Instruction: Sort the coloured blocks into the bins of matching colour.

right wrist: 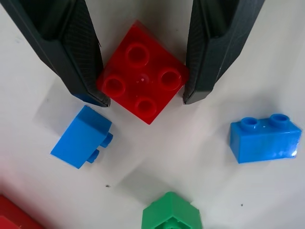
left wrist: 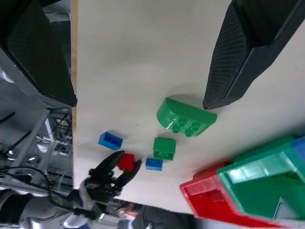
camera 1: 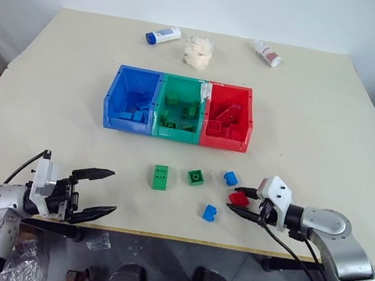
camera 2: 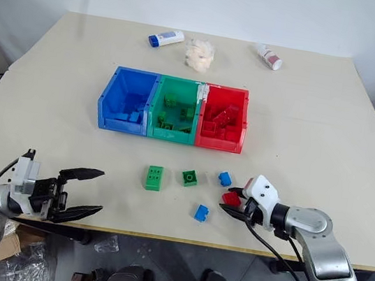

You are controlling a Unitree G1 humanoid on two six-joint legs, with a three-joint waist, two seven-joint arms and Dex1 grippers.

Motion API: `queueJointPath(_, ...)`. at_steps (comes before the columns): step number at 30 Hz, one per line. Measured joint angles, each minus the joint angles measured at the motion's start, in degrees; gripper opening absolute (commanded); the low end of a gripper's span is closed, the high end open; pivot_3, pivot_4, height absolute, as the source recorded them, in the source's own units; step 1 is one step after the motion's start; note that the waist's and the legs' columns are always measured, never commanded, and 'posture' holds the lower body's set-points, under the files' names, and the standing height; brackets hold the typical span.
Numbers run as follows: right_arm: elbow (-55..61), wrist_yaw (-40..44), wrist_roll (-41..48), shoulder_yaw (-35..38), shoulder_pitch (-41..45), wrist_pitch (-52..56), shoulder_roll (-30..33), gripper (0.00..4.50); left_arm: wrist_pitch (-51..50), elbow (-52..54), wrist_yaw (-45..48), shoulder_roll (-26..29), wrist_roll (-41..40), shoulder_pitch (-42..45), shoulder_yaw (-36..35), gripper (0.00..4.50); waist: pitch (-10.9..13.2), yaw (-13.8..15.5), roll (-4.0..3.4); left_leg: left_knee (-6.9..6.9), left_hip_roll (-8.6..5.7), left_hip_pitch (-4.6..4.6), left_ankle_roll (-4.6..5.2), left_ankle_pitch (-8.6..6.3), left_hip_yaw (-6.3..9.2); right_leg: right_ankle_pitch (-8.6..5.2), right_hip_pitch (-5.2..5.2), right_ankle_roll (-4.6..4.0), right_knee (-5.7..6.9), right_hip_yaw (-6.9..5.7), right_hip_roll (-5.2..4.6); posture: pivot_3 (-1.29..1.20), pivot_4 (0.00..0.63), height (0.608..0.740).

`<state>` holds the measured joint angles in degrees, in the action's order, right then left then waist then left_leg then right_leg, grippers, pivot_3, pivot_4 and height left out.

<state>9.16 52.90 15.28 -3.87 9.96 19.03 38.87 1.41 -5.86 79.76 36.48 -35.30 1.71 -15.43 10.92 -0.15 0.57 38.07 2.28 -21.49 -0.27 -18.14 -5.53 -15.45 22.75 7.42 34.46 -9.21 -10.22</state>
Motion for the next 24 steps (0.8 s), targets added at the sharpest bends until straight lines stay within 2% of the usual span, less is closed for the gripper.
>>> queueJointPath(4, 1.0, -3.52, 1.93, 2.34, 3.78, 3.08, -2.08, 2.07, 0.71, -3.4, 0.65, -0.04, 0.71, 3.51, 0.8, 4.5, 0.01, -0.2, -0.01, 0.0, 0.02, -0.01, -0.01, -0.01, 0.0, 0.02, 0.03, -0.03, 0.05, 0.03, 0.02, 0.0, 0.15, 0.74)
queueJointPath(8, -1.06, -9.11, 2.48, 5.0, 16.58, 5.05, -5.27, 2.07, 2.38, -6.33, 0.61, -0.72, 2.06, 6.85, 1.74, 4.5, 0.01, -0.74, -0.02, 0.0, 0.09, 0.0, -0.03, -0.01, -0.03, 0.03, 0.06, -0.05, 0.14, 0.03, 0.08, 0.0, 0.15, 0.74)
queueJointPath(12, -14.42, -12.62, -0.74, 3.74, 28.31, 2.23, -10.77, 2.07, 3.37, -8.26, -0.12, -2.56, 3.25, 8.09, 3.04, 4.5, 0.01, -1.48, -0.01, 0.0, 0.28, -0.05, -0.12, -0.07, -0.15, 0.03, 0.09, -0.06, 0.04, 0.05, 0.3, 0.0, 0.15, 0.74)
queueJointPath(16, -28.51, -15.31, -4.29, 1.96, 36.06, -2.12, -15.16, 3.4, 4.25, -8.69, -0.39, -3.41, 4.15, 9.62, 3.78, 4.5, 0.01, -1.76, -0.02, -0.03, 0.37, -0.14, -0.16, -0.07, -0.28, 0.02, 0.31, -0.07, 0.06, 0.14, 0.39, 0.0, 0.15, 0.74)
queueJointPath(19, -35.08, -16.22, -6.32, 1.44, 38.3, -6.4, -17.2, 4.38, 4.8, -8.93, -0.72, -3.97, 4.38, 11.03, 4.06, 4.5, 0.01, -1.72, -0.02, -0.03, 0.39, -0.25, -0.17, -0.07, -0.31, 0.02, 0.43, -0.07, 0.07, 0.15, 0.41, 0.0, 0.15, 0.74)
queueJointPath(24, -33.87, -15.09, -6.3, 1.66, 36.83, -7.74, -16.63, 4.44, 4.95, -11.0, -0.8, -3.97, 4.74, 12.17, 4.22, 4.5, 0.01, -1.67, -0.02, 0.13, 0.39, -0.69, -0.19, -0.05, -0.31, 0.03, 0.85, -0.07, 0.17, 0.15, 0.42, 0.0, 0.15, 0.74)
